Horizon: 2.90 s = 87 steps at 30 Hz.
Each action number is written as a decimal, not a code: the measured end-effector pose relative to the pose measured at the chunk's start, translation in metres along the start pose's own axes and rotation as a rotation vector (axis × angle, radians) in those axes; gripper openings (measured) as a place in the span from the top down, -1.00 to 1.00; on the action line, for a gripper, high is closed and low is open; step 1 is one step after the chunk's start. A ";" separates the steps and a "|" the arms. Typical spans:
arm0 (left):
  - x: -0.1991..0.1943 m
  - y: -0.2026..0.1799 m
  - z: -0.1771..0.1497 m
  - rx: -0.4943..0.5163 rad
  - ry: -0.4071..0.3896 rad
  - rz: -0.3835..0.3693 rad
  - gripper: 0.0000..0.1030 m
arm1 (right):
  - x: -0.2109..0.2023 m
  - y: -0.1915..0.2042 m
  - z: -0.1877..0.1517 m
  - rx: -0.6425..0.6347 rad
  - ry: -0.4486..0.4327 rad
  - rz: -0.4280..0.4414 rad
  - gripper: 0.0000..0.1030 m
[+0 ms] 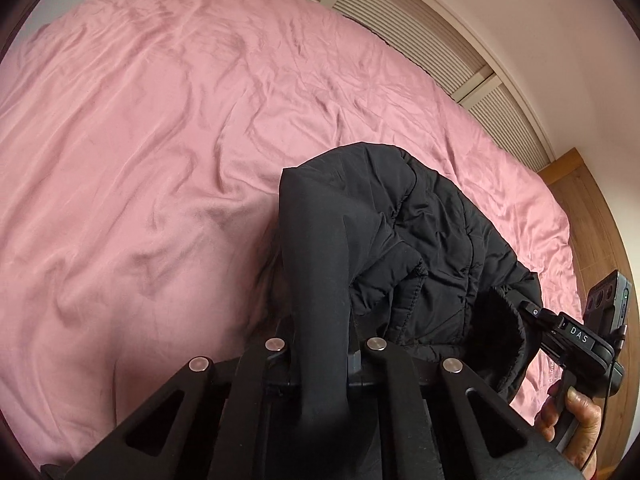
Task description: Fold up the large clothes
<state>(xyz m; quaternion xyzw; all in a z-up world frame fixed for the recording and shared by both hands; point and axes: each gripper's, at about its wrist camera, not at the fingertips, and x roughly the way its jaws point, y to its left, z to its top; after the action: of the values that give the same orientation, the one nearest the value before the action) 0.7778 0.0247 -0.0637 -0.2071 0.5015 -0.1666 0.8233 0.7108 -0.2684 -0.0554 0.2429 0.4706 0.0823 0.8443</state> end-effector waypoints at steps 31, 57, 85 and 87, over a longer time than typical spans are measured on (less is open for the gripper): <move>-0.131 0.041 -0.203 0.136 0.026 -0.034 0.73 | -0.146 -0.051 -0.260 -0.027 0.056 0.049 0.67; -0.221 -0.026 -0.203 0.357 -0.111 0.041 -0.23 | -0.232 0.043 -0.241 -0.344 -0.053 -0.111 0.02; -0.102 -0.033 -0.255 0.488 0.055 0.227 -0.26 | -0.124 0.043 -0.291 -0.578 0.186 -0.253 0.00; -0.118 -0.043 -0.261 0.493 0.029 0.204 -0.27 | -0.141 0.050 -0.295 -0.592 0.170 -0.224 0.00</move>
<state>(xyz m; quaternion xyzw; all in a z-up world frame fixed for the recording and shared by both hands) 0.4894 -0.0010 -0.0597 0.0535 0.4758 -0.2030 0.8541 0.3920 -0.1785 -0.0538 -0.0741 0.5186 0.1422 0.8398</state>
